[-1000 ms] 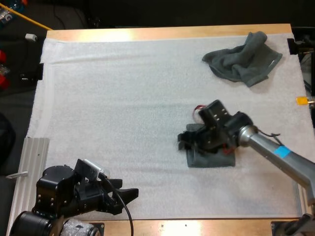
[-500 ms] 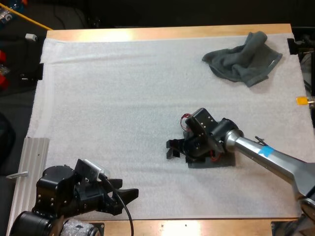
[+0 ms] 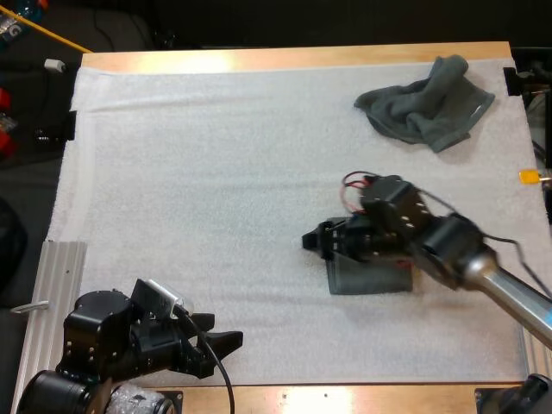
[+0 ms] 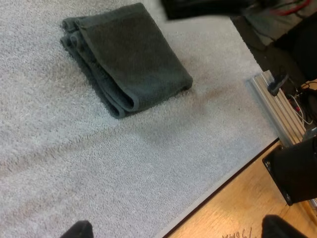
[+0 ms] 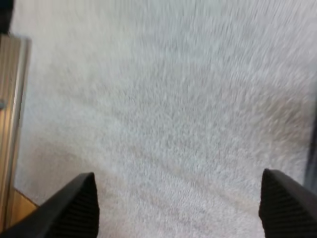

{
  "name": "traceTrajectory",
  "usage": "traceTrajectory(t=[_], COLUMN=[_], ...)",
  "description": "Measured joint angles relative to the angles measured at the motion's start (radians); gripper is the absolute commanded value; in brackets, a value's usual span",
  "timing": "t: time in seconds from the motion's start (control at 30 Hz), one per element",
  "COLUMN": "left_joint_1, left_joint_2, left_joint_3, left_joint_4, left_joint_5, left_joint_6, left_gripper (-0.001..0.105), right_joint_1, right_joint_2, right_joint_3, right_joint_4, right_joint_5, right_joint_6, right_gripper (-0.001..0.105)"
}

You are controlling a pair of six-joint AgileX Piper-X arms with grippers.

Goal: Pick towel from pile, fold and stack

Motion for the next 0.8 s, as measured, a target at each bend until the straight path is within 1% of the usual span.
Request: traceTrajectory(t=[0.27,0.43,0.6,0.7,0.8], left_joint_1=[0.0,0.0,0.0,0.0,0.0], left_joint_2=[0.0,0.0,0.0,0.0,0.0], left_joint_3=[0.0,0.0,0.0,0.0,0.0], left_joint_4=[0.0,0.0,0.0,0.0,-0.002], left_joint_5=[0.0,0.0,0.0,-0.015,-0.059], left_joint_6=[0.0,0.0,0.0,0.0,-0.007], left_gripper=[0.065,0.065,0.065,0.065,0.065], right_joint_1=[0.0,0.0,0.0,0.0,0.0], right_joint_2=[-0.234,-0.37,-0.463,-0.494,-0.501], right_joint_3=[0.0,0.0,0.0,0.0,0.0], right_joint_4=[0.218,0.363,0.496,0.565,0.601], right_joint_5=[0.178,0.259,0.33,0.368,0.39], right_joint_6=[-0.055,-0.072,-0.074,-0.081,-0.099], right_gripper=[0.066,0.066,0.066,0.066,0.066])
